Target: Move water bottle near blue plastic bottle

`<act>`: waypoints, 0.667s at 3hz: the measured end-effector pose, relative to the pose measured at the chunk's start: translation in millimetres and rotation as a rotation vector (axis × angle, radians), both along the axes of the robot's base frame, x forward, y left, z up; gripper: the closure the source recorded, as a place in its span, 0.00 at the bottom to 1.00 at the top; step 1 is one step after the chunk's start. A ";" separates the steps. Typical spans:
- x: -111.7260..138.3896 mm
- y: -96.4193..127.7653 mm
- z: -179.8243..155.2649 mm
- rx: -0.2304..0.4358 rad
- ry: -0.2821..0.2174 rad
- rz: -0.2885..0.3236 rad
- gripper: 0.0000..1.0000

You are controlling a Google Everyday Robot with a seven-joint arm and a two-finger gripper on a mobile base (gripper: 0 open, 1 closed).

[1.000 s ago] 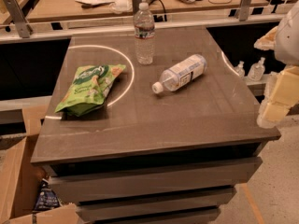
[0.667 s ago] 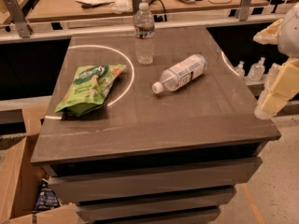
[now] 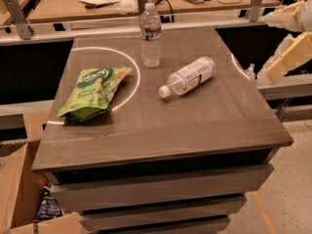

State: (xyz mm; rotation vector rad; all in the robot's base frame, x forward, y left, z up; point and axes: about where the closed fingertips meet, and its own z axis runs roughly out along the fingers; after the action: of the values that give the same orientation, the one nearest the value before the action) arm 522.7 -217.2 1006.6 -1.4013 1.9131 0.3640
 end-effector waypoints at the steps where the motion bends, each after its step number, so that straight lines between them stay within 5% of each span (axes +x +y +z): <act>1: 30.5 27.6 11.4 0.241 0.002 -0.034 0.00; 2: 45.2 44.0 1.3 0.314 0.007 -0.121 0.00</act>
Offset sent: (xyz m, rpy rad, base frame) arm 0.0661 0.0600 -0.0241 0.4058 0.0276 -0.2529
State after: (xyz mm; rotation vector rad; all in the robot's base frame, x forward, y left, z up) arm 568.0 -173.2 1007.9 -1.0754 1.8422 0.5832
